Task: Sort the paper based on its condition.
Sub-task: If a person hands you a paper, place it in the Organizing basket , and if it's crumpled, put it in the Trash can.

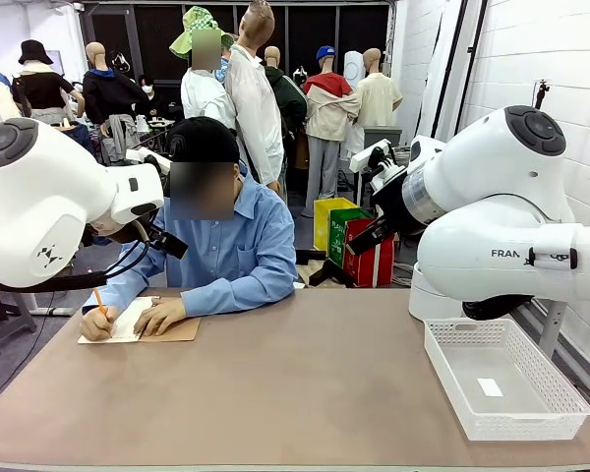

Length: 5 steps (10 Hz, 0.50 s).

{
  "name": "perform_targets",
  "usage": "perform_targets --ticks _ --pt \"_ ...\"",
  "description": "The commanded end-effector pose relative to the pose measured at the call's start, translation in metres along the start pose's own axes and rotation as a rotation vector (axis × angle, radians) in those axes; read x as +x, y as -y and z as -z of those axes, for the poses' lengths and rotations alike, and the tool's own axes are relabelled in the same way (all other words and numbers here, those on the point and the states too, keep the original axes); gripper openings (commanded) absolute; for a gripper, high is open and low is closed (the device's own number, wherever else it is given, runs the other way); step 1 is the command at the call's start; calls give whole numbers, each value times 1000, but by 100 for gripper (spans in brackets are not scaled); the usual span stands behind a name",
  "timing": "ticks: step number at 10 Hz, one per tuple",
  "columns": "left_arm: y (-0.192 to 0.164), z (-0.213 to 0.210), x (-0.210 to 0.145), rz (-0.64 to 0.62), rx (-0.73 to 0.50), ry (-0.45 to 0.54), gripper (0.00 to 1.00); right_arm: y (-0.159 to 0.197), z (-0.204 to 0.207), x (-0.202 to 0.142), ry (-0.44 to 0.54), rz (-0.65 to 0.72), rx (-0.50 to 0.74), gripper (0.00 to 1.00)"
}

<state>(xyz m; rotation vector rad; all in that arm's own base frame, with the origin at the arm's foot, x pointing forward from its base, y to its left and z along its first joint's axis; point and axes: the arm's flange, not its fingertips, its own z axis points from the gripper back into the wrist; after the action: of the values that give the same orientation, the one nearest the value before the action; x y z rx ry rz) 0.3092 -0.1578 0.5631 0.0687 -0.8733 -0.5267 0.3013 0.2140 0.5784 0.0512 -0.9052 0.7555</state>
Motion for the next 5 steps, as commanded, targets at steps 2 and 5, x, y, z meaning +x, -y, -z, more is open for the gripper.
perform_targets --ticks 2,5 --pt "-1 1 0 13 5 5 100 -1 0 0 -2 -3 -4 100" --pt "-1 1 0 13 5 5 100 -1 0 0 -2 -3 -4 100"
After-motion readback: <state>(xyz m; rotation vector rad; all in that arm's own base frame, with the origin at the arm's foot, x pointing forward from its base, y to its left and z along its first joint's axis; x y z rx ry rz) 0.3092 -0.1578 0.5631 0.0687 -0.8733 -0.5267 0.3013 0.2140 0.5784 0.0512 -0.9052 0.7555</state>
